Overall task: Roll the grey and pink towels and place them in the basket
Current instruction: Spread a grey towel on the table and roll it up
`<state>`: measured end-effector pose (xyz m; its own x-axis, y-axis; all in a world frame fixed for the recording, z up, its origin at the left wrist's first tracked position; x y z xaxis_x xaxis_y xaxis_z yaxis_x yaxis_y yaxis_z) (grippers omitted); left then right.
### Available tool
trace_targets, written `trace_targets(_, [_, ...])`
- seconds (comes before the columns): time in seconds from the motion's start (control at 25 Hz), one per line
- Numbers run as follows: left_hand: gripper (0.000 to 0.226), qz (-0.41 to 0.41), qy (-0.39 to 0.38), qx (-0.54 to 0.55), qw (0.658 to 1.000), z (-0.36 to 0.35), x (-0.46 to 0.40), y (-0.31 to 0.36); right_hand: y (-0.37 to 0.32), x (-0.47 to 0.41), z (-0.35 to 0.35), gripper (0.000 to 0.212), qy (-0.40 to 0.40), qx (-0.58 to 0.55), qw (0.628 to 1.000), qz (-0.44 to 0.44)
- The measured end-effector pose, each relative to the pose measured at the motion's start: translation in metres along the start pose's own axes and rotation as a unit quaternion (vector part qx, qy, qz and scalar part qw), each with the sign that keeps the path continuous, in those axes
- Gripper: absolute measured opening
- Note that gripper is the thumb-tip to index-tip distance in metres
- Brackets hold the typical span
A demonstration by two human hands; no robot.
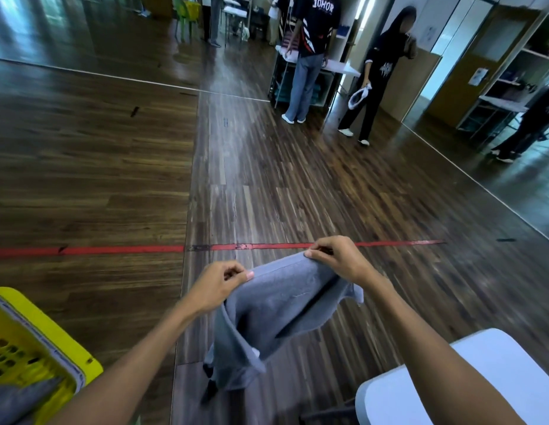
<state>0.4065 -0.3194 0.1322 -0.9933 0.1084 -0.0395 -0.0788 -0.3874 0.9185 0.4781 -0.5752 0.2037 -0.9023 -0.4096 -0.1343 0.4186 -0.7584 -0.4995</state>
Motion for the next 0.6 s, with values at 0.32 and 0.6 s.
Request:
trace_targets(0.32, [0.008,-0.099,0.019,0.006,0.995,0.003,-0.007,0.042,-0.052,0.010,-0.038,0.035,-0.099,-0.093,0.990,0.045])
trace_targets(0.6, [0.013,-0.052,0.003,0.054,0.997,-0.003,0.003,0.034,-0.063,-0.003,-0.032,0.014,-0.036,-0.029,0.997,0.069])
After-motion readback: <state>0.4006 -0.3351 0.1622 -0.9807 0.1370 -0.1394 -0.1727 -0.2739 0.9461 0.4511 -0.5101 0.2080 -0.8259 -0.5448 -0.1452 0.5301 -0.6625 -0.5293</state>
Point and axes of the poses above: each hand's wrist, its own x-axis away from the middle knuckle, its own z-axis out of the back of the hand, y = z × x, the point moved 5 cm from there along -x, towards the middle knuckle, and after that the axes turned 5 degrees about y, right-handed, at the moved point
